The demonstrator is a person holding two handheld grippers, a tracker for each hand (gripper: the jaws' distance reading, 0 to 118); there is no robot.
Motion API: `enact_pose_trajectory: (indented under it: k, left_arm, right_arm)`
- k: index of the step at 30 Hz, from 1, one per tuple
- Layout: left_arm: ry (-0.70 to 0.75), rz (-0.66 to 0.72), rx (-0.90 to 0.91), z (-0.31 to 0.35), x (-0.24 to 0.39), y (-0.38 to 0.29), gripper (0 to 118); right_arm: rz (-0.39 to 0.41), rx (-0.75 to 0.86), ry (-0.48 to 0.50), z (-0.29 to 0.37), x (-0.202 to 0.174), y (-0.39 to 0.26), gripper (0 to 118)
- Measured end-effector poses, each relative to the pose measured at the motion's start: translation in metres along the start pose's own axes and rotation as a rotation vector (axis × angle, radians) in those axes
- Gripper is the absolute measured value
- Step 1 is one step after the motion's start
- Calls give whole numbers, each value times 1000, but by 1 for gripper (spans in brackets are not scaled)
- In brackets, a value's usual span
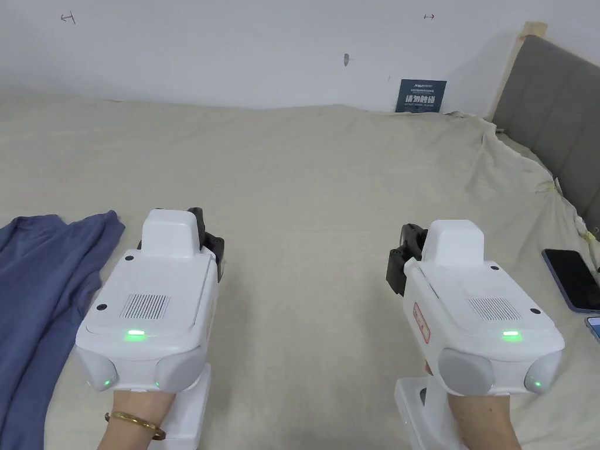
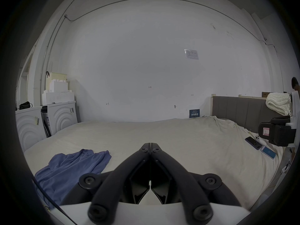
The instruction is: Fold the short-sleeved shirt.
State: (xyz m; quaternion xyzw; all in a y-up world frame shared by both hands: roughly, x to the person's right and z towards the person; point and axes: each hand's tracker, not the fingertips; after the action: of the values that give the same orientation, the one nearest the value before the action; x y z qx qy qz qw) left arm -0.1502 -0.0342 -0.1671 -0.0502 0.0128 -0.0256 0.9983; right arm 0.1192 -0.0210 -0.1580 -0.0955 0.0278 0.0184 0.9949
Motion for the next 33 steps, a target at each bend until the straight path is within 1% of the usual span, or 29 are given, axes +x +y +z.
enact_pose_trajectory:
  k: [27, 33]
  left_arm:
    - [0, 5, 10, 1, -2, 3, 0]
    - [13, 13, 11, 3, -8, 3, 0]
  right_arm:
    - [-7, 3, 4, 1, 3, 1, 0]
    - [0, 10, 16, 0, -3, 6, 0]
